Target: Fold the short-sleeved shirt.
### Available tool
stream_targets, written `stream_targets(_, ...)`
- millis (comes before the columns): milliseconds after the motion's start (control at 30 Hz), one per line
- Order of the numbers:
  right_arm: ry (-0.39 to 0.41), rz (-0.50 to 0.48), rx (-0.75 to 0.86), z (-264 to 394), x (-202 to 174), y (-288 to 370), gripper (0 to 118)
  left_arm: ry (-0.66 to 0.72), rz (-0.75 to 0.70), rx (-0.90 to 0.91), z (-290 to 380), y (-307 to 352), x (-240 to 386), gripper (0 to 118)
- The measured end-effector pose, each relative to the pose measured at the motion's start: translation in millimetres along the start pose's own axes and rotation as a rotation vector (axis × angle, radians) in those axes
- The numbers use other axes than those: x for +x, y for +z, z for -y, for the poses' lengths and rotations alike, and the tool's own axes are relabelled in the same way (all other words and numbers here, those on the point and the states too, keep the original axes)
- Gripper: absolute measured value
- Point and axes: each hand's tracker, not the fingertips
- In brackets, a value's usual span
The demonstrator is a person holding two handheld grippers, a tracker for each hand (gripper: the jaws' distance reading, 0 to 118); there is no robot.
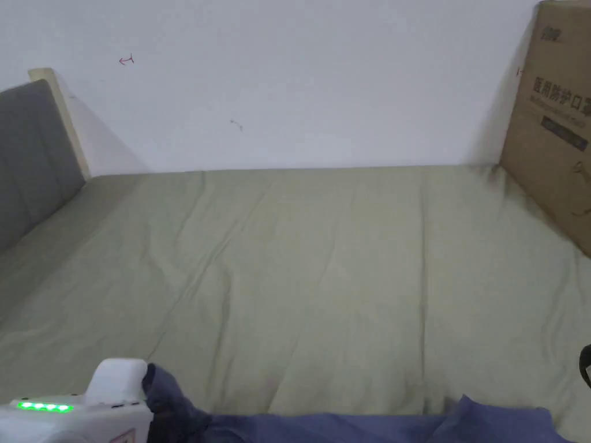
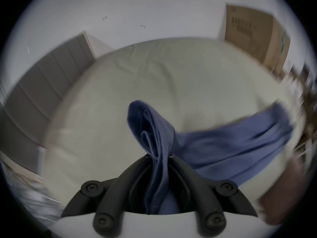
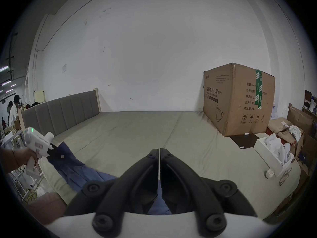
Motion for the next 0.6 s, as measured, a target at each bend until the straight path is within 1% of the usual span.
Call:
stream_targets(33,0.0,-0.002,0.002,0,0,2,2,0.093,0.149,-0.007,-6,-1,17,5)
stream_targets(67,0.0,-0.002,0.005,-1,1,4,2,0.123,0.228,-0.017,-11,-3,33,5)
stream_targets(100,-0.002,0.0,0.007,-1,3,6,2,0.132,0.298,-0.034,-15,-10,51,5)
stream_targets(167,-0.007,0.001,0.009,-1,5,10,2,0.088,0.356,-0.078,-19,-27,86,7)
stream_targets(200,-0.011,0.0,0.008,-1,6,12,2,0.054,0.381,-0.098,-18,-41,104,19)
stream_targets(233,-0.016,0.001,0.006,0,12,12,2,0.024,0.398,-0.121,-17,-51,118,46)
stream_targets(267,-0.022,0.001,0.001,1,15,13,2,0.016,0.393,-0.149,-15,-60,129,93)
stream_targets(300,-0.028,0.001,-0.003,2,16,15,2,-0.001,0.399,-0.16,-12,-67,140,117)
stream_targets(333,-0.034,0.001,-0.008,2,18,16,2,0.007,0.407,-0.125,-10,-67,143,117)
stream_targets(367,-0.039,0.002,-0.011,3,19,17,2,0.004,0.4,-0.136,-11,-68,145,111)
stream_targets(467,-0.046,0.002,-0.013,5,23,19,2,0.013,0.398,-0.106,-11,-52,141,111)
stream_targets(533,-0.04,0.004,-0.01,10,27,18,2,0.035,0.336,0.014,-12,-34,127,111)
stream_targets(567,-0.036,0.009,-0.013,11,28,16,2,0.025,0.31,0.094,-10,-23,120,103)
stream_targets(600,-0.037,0.012,-0.017,11,30,15,2,0.0,0.299,0.178,-7,-7,113,85)
